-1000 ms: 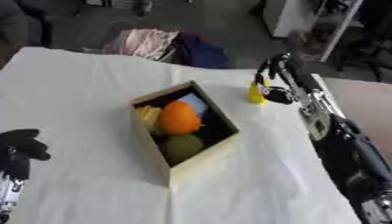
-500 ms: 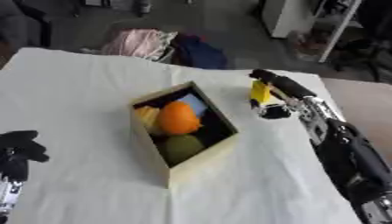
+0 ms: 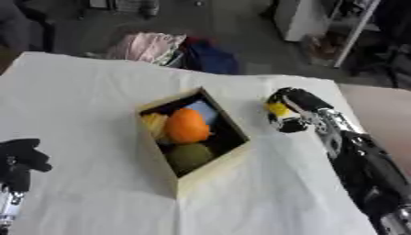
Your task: Pick up objects on the table and place them in the box.
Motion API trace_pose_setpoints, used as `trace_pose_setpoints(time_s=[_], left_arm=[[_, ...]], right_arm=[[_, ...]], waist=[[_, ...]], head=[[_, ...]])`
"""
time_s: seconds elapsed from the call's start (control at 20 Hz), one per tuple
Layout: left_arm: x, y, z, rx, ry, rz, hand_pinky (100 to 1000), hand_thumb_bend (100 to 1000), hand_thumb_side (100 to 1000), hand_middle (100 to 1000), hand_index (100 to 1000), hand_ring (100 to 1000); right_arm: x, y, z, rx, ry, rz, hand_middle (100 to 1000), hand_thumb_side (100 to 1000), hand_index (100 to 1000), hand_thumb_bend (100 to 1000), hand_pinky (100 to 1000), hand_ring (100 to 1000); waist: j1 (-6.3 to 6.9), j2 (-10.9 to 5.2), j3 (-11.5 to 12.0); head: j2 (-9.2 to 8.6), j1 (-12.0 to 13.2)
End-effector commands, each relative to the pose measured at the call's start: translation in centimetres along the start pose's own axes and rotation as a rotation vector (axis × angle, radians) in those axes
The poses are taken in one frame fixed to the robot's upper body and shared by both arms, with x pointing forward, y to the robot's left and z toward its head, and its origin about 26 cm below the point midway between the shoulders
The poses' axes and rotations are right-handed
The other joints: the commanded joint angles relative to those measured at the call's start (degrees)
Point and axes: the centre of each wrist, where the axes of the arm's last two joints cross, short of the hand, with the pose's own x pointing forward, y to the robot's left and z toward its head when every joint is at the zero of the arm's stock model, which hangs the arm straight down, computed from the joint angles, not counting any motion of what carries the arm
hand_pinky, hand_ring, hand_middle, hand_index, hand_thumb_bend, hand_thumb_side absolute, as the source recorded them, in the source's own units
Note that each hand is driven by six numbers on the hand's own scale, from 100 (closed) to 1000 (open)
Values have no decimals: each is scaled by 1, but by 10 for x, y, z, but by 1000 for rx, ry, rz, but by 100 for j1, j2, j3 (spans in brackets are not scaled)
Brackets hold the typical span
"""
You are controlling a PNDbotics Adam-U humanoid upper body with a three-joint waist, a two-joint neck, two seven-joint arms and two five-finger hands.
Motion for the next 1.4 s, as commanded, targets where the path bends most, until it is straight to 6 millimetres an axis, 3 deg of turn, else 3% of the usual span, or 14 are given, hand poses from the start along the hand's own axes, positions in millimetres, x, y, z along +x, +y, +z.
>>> trace_pose_setpoints(time_s=[0.05,0.1,0.15,0.2,0.55,0.9,1.0,1.05,1.15,1.3,1.35,1.4], left_arm=[[6,3,-1,9,-21,-14,693,100,550,586,797,601],[6,3,-1,10,-21,-13,693,100,550,586,797,601],[6,3,-1,10,-19,-13,693,100,551,586,797,601],[5,3,-1,11,-18,-13,694,100,551,586,797,601],[4,3,1,12,-10,-11,694,100,552,587,797,603],[4,3,2,13,-6,-10,695,100,551,588,797,604],[4,3,2,12,-8,-9,695,100,551,589,798,605],[4,3,1,12,-9,-8,696,100,550,589,798,605],[4,4,2,14,-8,-8,696,100,550,589,797,605],[3,4,4,21,2,-10,696,100,552,589,797,605],[3,4,4,22,4,-10,696,100,552,589,797,605],[3,4,4,23,5,-10,696,100,552,589,797,606]], right_arm=[[-7,-19,1,-109,2,19,410,157,453,100,393,504],[-6,-22,1,-151,-3,15,379,243,412,100,357,484],[-6,-27,1,-204,-12,9,355,116,391,100,339,472],[-6,-31,0,-252,-22,4,341,100,375,100,323,463],[6,-74,-3,-499,-175,-51,313,100,343,100,287,440],[34,-103,-4,-496,-409,-114,326,100,357,100,302,451],[38,-105,-3,-430,-446,-77,470,100,537,100,431,527],[37,-100,-3,-355,-444,-43,672,155,796,100,601,687],[28,-86,-2,-143,-415,39,867,202,976,100,761,830],[8,-71,4,46,-323,87,964,218,1000,100,845,917],[1,-67,7,78,-286,89,984,184,1000,100,871,944],[-6,-63,10,101,-250,90,990,269,1000,100,880,952]], waist=[[48,-38,-16],[49,-40,-20],[50,-42,-26],[52,-44,-32],[62,-83,-89],[66,-105,-118],[68,-111,-117],[69,-114,-116],[73,-129,-127],[78,-146,-177],[79,-151,-195],[81,-156,-212]], head=[[-74,11],[-73,14],[-69,16],[-66,19],[-19,19],[8,9],[12,-5],[4,-8],[-2,0],[-12,28],[-7,36],[-3,40]])
